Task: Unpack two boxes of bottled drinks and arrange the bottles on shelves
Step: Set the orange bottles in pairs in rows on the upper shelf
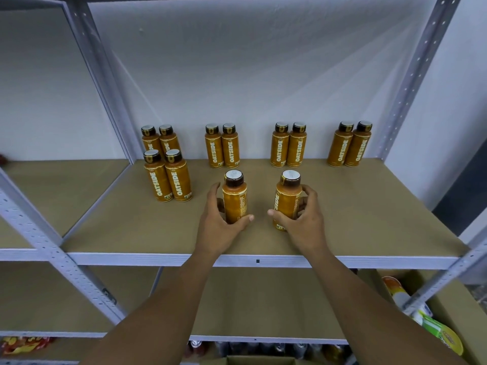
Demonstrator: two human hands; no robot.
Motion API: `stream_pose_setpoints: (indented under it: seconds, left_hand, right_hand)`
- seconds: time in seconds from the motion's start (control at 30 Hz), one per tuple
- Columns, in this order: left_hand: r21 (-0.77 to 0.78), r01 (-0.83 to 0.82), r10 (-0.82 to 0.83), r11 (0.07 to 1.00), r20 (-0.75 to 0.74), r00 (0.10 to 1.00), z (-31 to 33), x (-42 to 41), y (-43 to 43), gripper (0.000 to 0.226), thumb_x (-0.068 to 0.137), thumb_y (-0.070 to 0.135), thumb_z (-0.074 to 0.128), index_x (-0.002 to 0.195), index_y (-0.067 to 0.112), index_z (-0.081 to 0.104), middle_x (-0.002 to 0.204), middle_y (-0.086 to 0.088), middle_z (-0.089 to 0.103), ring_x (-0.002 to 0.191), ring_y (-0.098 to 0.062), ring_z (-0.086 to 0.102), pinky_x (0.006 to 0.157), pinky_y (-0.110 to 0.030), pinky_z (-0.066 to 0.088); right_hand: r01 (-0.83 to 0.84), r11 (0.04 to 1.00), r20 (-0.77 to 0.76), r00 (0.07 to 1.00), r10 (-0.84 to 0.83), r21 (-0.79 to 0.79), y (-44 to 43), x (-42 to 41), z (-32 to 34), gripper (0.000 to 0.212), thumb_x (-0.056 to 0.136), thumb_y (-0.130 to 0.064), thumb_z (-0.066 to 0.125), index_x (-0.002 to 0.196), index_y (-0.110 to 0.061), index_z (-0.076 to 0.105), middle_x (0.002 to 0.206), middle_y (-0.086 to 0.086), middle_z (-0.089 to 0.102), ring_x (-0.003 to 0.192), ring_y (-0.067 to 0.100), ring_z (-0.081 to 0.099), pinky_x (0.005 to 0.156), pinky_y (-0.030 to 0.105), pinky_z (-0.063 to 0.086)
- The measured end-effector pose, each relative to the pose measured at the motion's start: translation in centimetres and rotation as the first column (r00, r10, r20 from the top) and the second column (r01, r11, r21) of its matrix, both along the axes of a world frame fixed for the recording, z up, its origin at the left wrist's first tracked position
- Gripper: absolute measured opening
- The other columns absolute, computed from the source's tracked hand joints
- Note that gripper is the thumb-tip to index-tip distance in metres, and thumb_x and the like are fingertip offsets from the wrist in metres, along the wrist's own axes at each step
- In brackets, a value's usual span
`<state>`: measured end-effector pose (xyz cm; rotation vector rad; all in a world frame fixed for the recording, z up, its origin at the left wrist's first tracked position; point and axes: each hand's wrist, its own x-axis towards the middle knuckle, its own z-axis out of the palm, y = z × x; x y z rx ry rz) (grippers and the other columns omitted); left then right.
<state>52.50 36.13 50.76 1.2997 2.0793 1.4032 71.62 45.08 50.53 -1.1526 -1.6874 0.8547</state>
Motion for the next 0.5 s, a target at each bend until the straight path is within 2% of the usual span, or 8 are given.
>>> stream_pose_setpoints:
  seconds: [0.1,0.23,0.5]
  left_hand:
    - [-0.011,0.031,-0.031,0.999,0.005,1.0,-0.08,0.0,0.07,0.108,0.078,0.049,0.085,0.157,0.044,0.012,0.159,0.004,0.04,0.137,-0.024,0.049,0.102,-0.04,0.052]
    - [-0.022,0.04,-0.04,0.999,0.007,0.999,0.06,-0.09,0.19,0.105,0.082,0.043,0.084,0.158,0.044,0.01,0.16,0.004,0.04,0.138,-0.026,0.05,0.106,-0.044,0.052]
    - [-0.028,0.022,-0.022,0.999,-0.013,1.0,0.24,0.02,0.3,0.102,0.084,0.048,0.08,0.159,0.041,0.011,0.16,0.004,0.04,0.138,-0.026,0.05,0.106,-0.044,0.051]
  right_hand:
    - [0.003,1.0,0.008,1.0,-0.003,-0.008,-0.04,0.04,-0.06,0.097,0.071,-0.049,0.089,0.148,-0.034,0.031,0.137,-0.004,0.05,0.117,0.014,0.052,0.093,0.031,0.053]
    - [0.004,1.0,0.008,1.0,-0.004,-0.01,-0.12,0.04,0.18,0.096,0.072,-0.046,0.089,0.148,-0.033,0.032,0.137,-0.005,0.051,0.119,0.014,0.052,0.095,0.032,0.053]
    - [-0.028,0.999,-0.01,1.0,0.028,-0.029,-0.16,0.11,0.39,0.094,0.074,-0.044,0.089,0.148,-0.036,0.032,0.121,-0.011,0.05,0.111,0.012,0.054,0.084,0.021,0.049]
